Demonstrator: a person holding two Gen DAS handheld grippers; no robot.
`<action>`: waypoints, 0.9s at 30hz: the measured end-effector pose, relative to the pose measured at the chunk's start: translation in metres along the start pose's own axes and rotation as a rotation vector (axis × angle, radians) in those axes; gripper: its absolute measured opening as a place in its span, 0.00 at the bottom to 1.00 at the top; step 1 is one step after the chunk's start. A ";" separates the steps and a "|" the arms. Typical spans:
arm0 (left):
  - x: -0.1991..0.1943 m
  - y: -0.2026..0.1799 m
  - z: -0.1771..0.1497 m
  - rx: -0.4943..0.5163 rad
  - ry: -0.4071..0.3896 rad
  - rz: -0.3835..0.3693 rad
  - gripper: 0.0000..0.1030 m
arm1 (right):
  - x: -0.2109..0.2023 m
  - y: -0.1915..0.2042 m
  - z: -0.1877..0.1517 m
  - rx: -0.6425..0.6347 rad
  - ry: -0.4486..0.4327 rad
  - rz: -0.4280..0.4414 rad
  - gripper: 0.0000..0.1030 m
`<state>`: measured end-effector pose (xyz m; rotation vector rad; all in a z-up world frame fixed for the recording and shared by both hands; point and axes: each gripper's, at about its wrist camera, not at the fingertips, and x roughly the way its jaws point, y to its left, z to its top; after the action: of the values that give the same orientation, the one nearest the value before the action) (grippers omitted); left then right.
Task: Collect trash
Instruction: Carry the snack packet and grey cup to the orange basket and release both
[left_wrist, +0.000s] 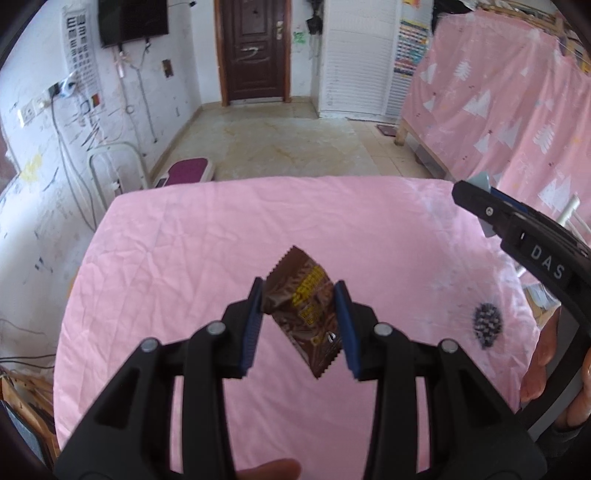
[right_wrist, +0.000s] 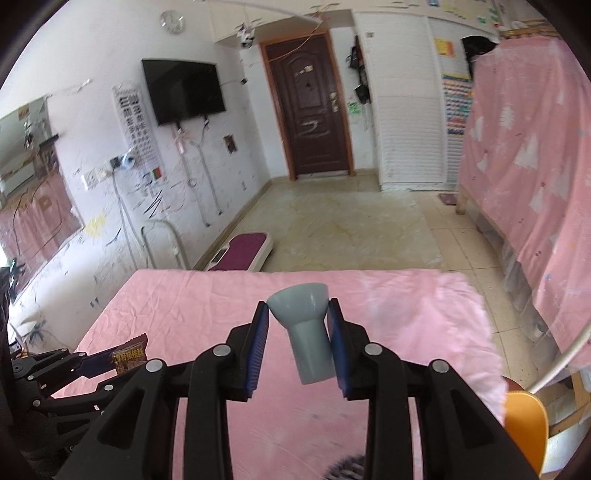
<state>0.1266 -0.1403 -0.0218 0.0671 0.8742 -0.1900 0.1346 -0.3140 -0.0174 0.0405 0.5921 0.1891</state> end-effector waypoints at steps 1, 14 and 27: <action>-0.001 -0.006 0.001 0.009 -0.003 -0.007 0.35 | -0.006 -0.006 -0.001 0.009 -0.009 -0.005 0.21; -0.007 -0.083 0.005 0.136 -0.003 -0.095 0.35 | -0.091 -0.097 -0.017 0.131 -0.157 -0.122 0.21; -0.014 -0.190 0.002 0.277 0.010 -0.264 0.35 | -0.152 -0.184 -0.051 0.221 -0.219 -0.243 0.21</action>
<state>0.0828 -0.3248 -0.0061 0.2119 0.8609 -0.5576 0.0124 -0.5241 0.0070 0.2000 0.3931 -0.1172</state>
